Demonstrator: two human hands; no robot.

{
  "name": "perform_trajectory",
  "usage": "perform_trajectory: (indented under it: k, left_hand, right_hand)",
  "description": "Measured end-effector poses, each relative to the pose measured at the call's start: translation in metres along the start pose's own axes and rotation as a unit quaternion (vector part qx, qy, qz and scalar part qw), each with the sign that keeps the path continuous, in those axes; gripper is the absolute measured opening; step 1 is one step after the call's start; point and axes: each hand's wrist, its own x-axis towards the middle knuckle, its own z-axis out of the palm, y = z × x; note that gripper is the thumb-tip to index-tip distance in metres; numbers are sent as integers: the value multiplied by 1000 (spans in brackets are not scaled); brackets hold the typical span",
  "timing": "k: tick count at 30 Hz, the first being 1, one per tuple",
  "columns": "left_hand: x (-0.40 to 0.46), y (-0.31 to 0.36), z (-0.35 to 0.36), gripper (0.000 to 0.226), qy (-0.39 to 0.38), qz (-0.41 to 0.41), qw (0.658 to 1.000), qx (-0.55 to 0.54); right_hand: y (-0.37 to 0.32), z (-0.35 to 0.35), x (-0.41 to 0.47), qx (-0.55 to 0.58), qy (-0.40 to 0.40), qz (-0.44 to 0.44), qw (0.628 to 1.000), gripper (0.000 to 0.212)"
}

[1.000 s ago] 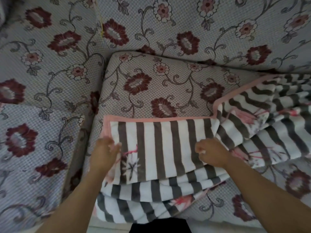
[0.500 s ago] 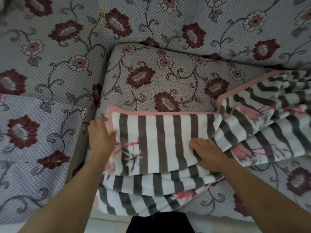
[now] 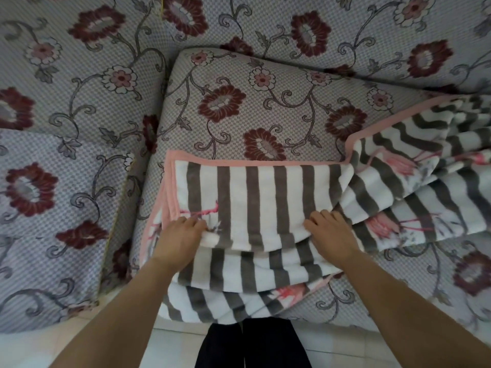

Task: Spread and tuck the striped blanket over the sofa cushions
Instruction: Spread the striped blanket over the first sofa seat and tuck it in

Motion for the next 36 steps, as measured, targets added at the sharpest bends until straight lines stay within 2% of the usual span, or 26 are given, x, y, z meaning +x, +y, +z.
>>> perform_trajectory:
  k: [2, 6, 10, 13, 16, 21, 23, 28, 30, 32, 35, 36]
  left_hand:
    - [2, -13, -23, 27, 41, -28, 998, -23]
    - [8, -45, -69, 16, 131, -122, 978, -108]
    - [17, -62, -105, 12, 177, -127, 969, -113]
    - [30, -63, -130, 16, 189, -171, 948, -189]
    - [40, -58, -150, 9, 211, -205, 904, -309]
    - [49, -44, -177, 26, 225, -296, 778, -506]
    - [54, -47, -182, 28, 237, -305, 748, -540]
    - [68, -60, -192, 37, 274, -285, 777, -490]
    - [74, -62, -199, 37, 290, -280, 778, -482]
    - [79, -62, -207, 41, 292, -283, 755, -514]
    - [88, -65, -217, 49, 276, -305, 702, -582]
    - [92, -68, -216, 48, 275, -308, 700, -582]
  right_hand:
    - [0, -14, 5, 60, 29, 47, 997, 25]
    - [8, -60, 18, 210, 100, 107, 967, 15]
    - [26, -108, 36, 206, 155, 123, 958, 21]
    - [36, -141, 48, 177, 207, 112, 955, 20]
    - [43, -166, 55, 190, 210, 119, 952, 13]
    - [59, -187, 66, 176, 241, 104, 949, 20]
    - [67, -193, 70, 178, 248, 101, 947, 22]
    - [82, -208, 90, 178, 267, 100, 942, 21]
    - [88, -213, 100, 187, 268, 94, 941, 23]
    - [95, -217, 108, 187, 269, 87, 941, 21]
    - [109, -221, 115, 173, 276, 94, 941, 21]
    - [114, -222, 118, 166, 276, 96, 942, 21]
